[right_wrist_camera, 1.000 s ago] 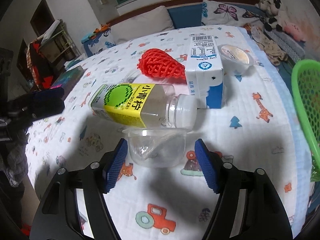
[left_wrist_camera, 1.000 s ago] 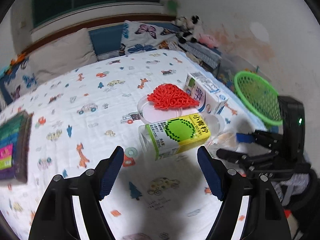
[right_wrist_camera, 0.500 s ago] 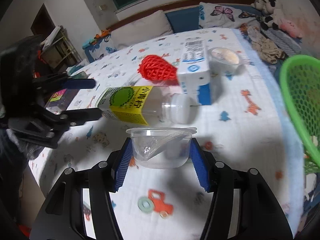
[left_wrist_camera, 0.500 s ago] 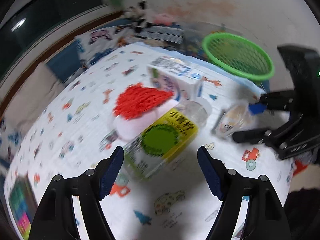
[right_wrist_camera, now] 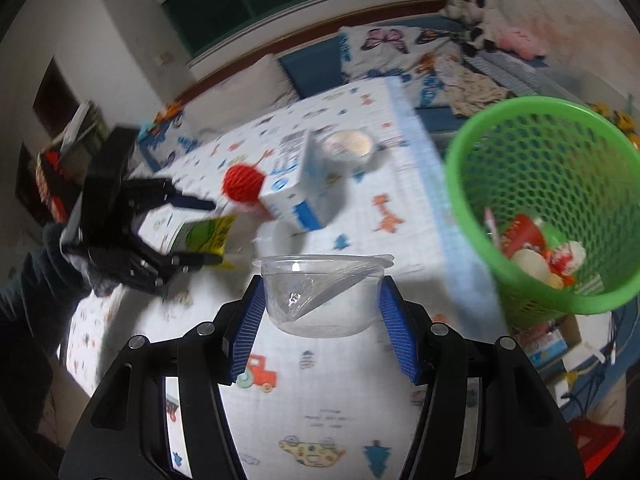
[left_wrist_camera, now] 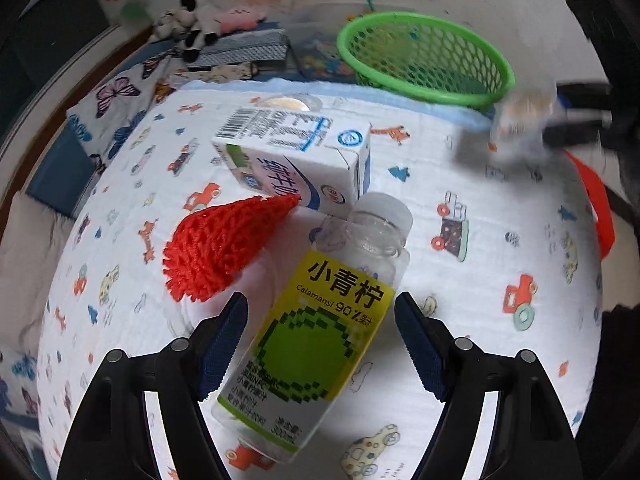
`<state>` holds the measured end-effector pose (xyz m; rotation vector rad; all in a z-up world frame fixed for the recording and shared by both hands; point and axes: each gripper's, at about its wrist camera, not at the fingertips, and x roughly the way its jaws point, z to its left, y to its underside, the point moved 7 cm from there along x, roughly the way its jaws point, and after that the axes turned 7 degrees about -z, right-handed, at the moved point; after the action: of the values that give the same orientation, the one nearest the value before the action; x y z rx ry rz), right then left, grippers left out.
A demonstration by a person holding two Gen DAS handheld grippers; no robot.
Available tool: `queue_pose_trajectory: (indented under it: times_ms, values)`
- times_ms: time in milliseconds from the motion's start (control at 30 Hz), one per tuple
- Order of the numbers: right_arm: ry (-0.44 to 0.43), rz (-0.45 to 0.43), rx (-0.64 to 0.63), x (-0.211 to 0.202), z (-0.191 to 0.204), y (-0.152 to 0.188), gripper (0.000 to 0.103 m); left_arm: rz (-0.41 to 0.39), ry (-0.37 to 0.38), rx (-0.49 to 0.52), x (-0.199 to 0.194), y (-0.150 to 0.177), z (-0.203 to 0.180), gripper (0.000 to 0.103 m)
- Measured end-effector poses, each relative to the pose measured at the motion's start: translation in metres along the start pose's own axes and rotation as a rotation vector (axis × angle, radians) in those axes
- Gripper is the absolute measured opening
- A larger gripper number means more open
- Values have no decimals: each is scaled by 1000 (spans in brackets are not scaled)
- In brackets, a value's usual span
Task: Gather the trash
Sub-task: 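Carry the clear cup toward the basket with the right tool while the left tool grasps the juice bottle, then release the clear cup into the basket while the left tool carries the bottle there and drops it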
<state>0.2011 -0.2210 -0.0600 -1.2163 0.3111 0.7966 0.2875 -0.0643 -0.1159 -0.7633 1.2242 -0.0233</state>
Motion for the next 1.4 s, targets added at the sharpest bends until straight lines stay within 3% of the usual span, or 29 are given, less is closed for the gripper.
queue_pose_trajectory:
  times_ms: [300,833,1067,1400]
  values:
    - [68,-25,69,-7,-37,-16,58,43,34,31,19,6,-2,73]
    - [208,-65,132,-17,-101,-38,58,1,31,18,20,1,-16,61]
    - [353,-46,143,-16,-156,-38,58,-16,21,-56,14,4,-29,57]
    - [475,36,96,11,-209,-36,59,-76,47,-197,-12,-1,-52,57]
